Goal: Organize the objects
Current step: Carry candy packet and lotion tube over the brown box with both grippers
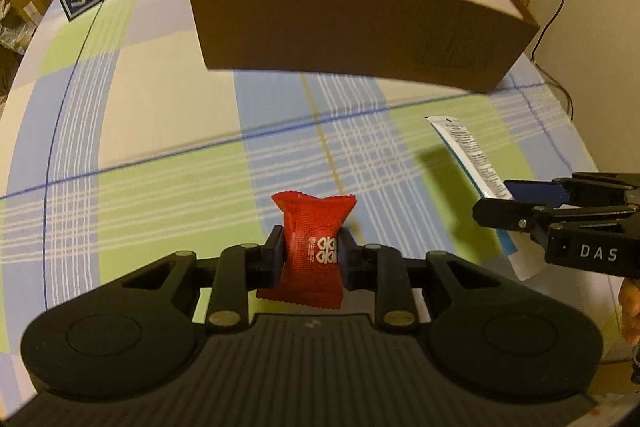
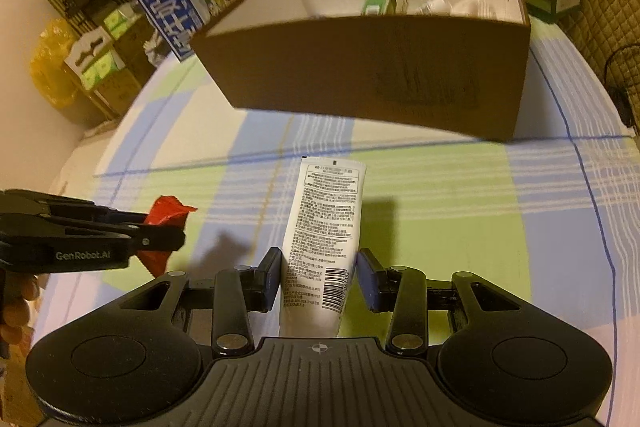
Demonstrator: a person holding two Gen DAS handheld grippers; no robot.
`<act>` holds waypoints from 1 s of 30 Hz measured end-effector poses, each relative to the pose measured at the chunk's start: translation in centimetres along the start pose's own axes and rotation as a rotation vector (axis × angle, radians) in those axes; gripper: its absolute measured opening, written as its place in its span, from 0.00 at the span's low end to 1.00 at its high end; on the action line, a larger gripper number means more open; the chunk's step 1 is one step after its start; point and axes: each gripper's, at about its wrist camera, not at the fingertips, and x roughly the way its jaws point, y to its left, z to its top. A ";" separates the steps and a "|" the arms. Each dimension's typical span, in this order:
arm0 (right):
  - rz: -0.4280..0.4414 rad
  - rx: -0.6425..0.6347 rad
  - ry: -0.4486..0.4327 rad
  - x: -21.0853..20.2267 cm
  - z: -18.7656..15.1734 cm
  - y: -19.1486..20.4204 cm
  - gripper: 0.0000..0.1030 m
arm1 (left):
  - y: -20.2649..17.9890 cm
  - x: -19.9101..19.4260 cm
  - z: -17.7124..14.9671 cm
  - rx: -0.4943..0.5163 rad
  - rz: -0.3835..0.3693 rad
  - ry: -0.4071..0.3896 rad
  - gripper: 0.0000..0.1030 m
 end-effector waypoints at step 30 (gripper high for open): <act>-0.003 0.023 -0.242 -3.7 11.9 -2.8 0.37 | -0.7 -2.0 13.6 0.077 -0.003 -0.224 0.22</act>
